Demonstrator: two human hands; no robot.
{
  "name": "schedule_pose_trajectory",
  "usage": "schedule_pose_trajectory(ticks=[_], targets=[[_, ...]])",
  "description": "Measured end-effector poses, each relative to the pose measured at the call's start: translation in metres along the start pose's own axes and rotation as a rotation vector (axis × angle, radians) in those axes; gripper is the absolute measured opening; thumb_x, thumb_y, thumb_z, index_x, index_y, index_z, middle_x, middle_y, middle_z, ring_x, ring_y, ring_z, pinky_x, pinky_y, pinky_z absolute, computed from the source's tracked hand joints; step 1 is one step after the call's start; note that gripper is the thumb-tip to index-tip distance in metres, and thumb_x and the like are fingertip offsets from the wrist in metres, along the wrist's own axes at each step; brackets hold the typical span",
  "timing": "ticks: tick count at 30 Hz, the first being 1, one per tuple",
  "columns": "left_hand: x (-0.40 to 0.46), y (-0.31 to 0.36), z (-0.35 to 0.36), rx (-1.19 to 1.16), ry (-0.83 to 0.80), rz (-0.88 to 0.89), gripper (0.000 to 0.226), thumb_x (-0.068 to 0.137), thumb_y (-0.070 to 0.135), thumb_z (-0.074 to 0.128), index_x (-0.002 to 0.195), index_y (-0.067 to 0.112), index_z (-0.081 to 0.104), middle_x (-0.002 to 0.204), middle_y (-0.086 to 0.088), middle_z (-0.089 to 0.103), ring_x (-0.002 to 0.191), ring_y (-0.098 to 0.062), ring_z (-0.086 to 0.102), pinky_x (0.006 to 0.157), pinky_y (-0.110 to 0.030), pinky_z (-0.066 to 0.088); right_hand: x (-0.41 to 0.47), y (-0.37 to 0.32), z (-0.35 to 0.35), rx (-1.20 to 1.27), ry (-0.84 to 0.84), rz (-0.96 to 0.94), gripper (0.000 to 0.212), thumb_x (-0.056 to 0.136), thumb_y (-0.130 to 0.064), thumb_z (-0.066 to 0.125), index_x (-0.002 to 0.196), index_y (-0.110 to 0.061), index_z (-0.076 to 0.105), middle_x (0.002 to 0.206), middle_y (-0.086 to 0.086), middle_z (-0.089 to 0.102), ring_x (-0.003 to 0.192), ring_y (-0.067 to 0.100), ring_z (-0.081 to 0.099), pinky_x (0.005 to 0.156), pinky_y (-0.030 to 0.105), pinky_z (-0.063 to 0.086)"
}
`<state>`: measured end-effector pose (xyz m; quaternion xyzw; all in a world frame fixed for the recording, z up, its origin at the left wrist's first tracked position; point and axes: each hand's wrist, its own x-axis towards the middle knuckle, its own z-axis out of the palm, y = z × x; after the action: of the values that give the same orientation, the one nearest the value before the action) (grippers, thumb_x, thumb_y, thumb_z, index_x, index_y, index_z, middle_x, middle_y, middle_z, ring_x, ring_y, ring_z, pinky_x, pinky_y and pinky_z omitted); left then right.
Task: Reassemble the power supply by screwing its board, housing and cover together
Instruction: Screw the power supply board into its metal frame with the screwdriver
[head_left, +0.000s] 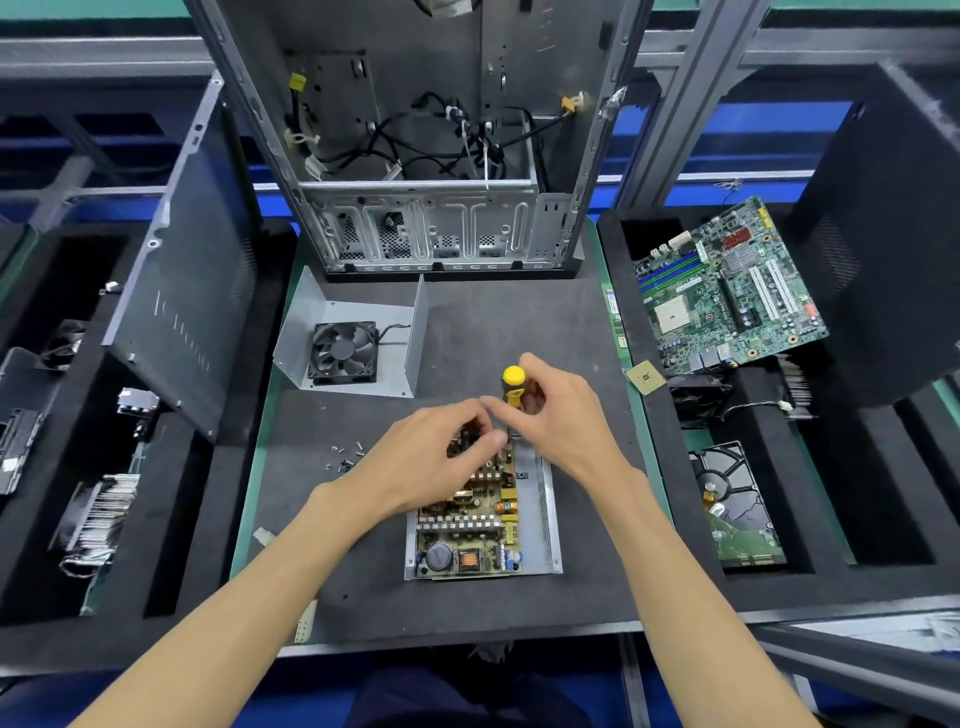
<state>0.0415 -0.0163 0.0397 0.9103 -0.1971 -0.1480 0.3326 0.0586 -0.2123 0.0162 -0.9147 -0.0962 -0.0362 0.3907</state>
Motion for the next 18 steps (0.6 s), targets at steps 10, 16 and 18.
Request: schedule_pose_trajectory(ticks=[10, 16, 18], targets=[[0.034, 0.046, -0.026, 0.084, 0.258, 0.106, 0.03, 0.088, 0.052, 0.064, 0.09, 0.024, 0.053, 0.08, 0.011, 0.054, 0.073, -0.006, 0.052, 0.069, -0.037, 0.051, 0.005, 0.001, 0.0, -0.025, -0.008, 0.031, 0.029, 0.072, -0.053, 0.051, 0.081, -0.026, 0.05, 0.059, -0.01, 0.051, 0.057, 0.013, 0.046, 0.05, 0.032, 0.033], [0.038, 0.052, -0.045, 0.133, -0.027, 0.281, 0.024, 0.095, 0.017, 0.062, 0.118, 0.02, 0.07, 0.105, 0.003, 0.064, 0.098, -0.017, 0.061, 0.09, -0.04, 0.05, -0.001, 0.011, -0.01, 0.127, -0.048, -0.007, 0.023, 0.078, -0.047, 0.064, 0.1, -0.039, 0.062, 0.082, -0.015, 0.065, 0.072, 0.009, 0.059, 0.063, 0.03, 0.048], [0.037, 0.057, -0.045, 0.166, -0.04, 0.286, 0.025, 0.094, 0.023, 0.063, 0.119, 0.022, 0.068, 0.106, 0.005, 0.063, 0.099, -0.014, 0.06, 0.089, -0.039, 0.05, -0.002, 0.011, -0.01, 0.143, -0.06, -0.006, 0.014, 0.076, -0.042, 0.063, 0.09, -0.044, 0.062, 0.08, -0.013, 0.065, 0.069, 0.009, 0.055, 0.063, 0.033, 0.048]])
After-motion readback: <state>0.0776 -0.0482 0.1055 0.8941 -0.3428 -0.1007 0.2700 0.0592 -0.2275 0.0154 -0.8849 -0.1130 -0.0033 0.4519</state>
